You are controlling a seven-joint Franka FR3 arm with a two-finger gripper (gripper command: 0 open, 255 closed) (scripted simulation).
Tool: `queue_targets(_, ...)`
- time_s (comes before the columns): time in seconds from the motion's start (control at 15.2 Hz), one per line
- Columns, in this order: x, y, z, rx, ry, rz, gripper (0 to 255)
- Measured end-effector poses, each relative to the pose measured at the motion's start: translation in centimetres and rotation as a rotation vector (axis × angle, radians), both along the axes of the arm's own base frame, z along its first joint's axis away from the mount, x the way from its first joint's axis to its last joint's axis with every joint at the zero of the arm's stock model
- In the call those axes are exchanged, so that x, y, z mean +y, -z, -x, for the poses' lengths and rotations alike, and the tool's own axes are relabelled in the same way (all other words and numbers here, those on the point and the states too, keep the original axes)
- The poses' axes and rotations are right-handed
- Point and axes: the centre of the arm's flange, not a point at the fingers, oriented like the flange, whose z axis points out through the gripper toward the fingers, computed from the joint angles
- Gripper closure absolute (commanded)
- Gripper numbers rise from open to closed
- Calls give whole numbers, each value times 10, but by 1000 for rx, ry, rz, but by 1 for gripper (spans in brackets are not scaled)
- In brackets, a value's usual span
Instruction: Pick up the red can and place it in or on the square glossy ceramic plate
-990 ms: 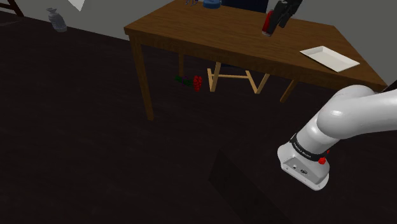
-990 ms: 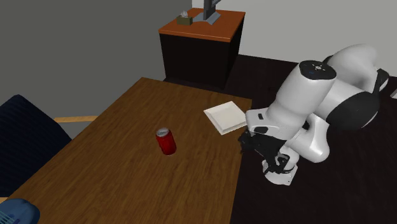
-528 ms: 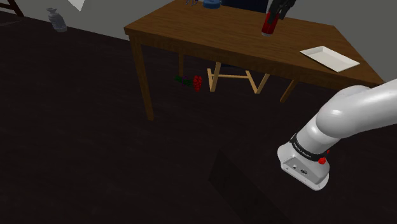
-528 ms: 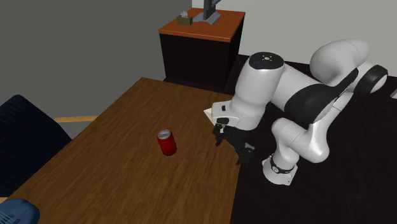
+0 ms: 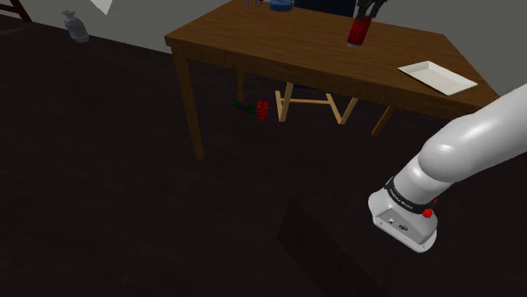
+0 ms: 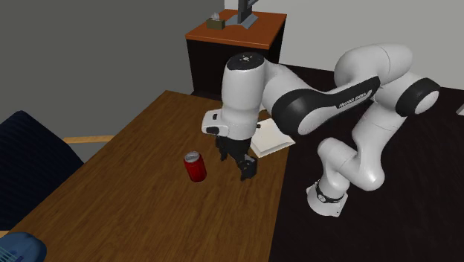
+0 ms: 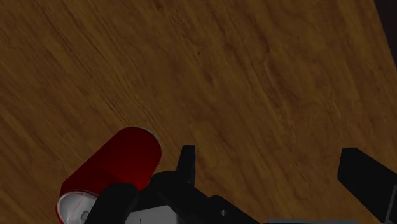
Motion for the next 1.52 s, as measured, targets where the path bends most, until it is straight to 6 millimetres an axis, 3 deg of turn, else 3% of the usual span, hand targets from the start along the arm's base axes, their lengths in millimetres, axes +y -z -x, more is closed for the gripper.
queue_targets(0.66,-120,7,-73,66,22,-29,0)
queue_targets(1.19,-127,44,-77,71,22,-31,0)
queue_targets(1.52,-128,47,-77,71,22,-31,0)
